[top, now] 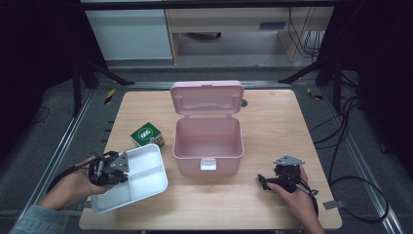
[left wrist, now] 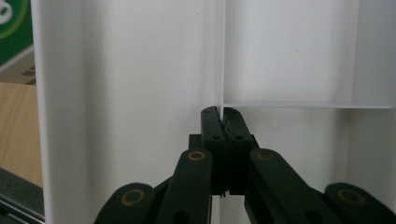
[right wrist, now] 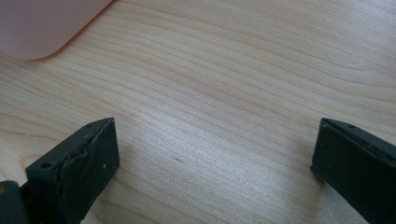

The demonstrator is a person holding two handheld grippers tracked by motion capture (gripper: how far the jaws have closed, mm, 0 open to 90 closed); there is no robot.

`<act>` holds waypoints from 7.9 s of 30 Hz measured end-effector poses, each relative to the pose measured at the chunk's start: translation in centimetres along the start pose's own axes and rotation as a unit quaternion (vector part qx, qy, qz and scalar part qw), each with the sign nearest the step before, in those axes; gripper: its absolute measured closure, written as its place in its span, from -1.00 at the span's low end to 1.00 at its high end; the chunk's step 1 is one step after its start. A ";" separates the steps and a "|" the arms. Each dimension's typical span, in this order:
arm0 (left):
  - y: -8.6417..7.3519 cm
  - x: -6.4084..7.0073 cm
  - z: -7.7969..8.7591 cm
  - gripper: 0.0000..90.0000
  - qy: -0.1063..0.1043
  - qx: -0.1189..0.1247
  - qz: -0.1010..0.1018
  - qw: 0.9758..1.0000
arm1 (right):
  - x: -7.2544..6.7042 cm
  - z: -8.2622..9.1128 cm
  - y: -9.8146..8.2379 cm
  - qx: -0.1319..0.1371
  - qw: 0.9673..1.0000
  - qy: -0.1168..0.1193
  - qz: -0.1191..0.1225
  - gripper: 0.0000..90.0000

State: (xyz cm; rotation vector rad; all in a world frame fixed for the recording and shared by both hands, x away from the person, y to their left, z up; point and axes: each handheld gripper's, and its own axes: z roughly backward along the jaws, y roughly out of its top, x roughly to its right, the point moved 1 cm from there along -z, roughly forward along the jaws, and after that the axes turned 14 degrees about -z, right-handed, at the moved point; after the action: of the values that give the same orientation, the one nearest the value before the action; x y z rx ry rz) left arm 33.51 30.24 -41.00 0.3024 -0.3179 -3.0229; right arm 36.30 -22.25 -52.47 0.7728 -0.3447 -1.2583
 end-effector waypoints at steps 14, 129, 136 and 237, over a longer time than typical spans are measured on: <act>0.4 -1.2 -5.0 0.98 -0.044 -0.005 0.025 0.999 | 0.0 0.0 0.0 0.000 1.000 0.000 0.000 -0.98; 1.7 -12.3 1.4 -0.62 0.094 0.079 0.172 0.977 | 0.0 0.0 0.0 0.001 1.000 -0.001 0.000 -0.98; 4.4 -11.0 5.9 -0.62 0.099 0.085 0.112 0.985 | 0.0 0.0 0.0 0.001 1.000 -0.001 0.000 -0.98; 26.0 -12.7 -3.2 -0.60 -0.021 0.107 -0.108 0.988 | 0.0 0.1 -0.1 0.001 1.000 0.002 0.004 -0.97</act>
State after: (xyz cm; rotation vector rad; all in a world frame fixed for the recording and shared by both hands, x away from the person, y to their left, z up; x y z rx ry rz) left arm 48.25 5.62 -36.13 0.3077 -0.6580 -3.2140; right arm 36.17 -22.32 -52.48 0.7755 -0.3464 -1.2489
